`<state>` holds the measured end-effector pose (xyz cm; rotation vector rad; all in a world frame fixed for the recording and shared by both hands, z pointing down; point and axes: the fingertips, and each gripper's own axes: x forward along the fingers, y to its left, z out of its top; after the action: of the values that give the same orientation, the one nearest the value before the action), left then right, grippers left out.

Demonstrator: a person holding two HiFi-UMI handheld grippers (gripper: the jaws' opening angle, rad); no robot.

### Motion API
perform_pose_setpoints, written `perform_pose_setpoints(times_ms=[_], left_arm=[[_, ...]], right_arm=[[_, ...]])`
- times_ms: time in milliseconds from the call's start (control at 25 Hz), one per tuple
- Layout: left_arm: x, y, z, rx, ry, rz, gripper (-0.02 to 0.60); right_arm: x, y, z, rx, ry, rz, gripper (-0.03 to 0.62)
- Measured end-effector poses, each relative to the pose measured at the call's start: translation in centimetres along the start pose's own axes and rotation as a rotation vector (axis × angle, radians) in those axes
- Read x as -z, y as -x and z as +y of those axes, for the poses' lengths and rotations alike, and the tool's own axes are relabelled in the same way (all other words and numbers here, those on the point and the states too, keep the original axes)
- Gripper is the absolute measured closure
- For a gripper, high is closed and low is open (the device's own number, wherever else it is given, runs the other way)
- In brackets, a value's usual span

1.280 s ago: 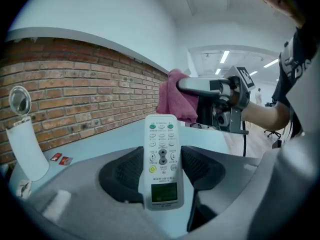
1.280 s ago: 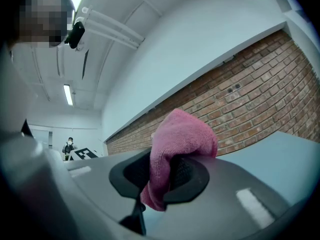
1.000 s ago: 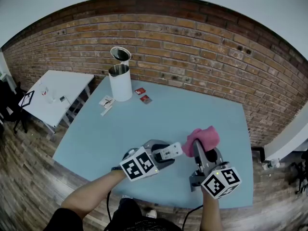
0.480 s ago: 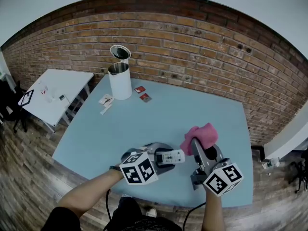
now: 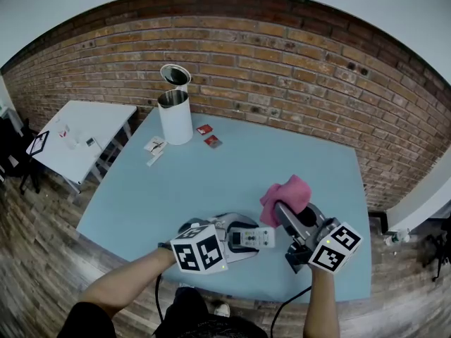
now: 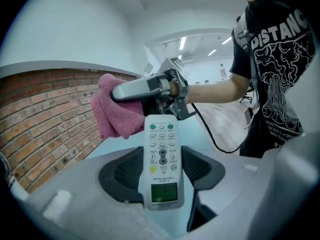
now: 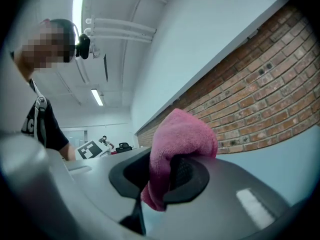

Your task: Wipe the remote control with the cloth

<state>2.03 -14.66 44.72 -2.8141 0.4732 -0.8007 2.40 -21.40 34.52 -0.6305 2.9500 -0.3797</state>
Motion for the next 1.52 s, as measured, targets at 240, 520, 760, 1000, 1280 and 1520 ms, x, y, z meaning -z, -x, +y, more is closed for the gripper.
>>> perform_pose_setpoints(times_ms=[240,520,760,1000,1280,1520], left_arm=[[-1.4,0.3,-0.5,0.021,0.011,-0.046,0.337],[-4.6,1.4,-1.5,0.044,0.032,-0.166,0.337],[-6.4,1.7,-1.7,0.056,0.030,-0.214,0.337],[-7.3,1.9,-2.0,0.063,0.017,-0.231,0.337],[-8.1,2.1,-2.0,0.058,-0.007,-0.243,0.337],[-7.7,2.2,-1.1,0.037,-0.005,-0.236,0.337]], right_arm=[[1.6,-0.7,0.4,-0.073,-0.079,0.013,0.531],[3.0,-0.5,-2.5,-0.032,-0.361,-0.064,0.531],[4.8,-1.3,-0.4,-0.233,-0.548,-0.045,0.533],[6.5,-2.0,0.8,-0.261,-0.546,0.016,0.531],[8.7,-2.8,1.4,-0.263,-0.585,0.059,0.531],[10.2,-3.0,2.0,-0.272,-0.617,0.081,0.531]])
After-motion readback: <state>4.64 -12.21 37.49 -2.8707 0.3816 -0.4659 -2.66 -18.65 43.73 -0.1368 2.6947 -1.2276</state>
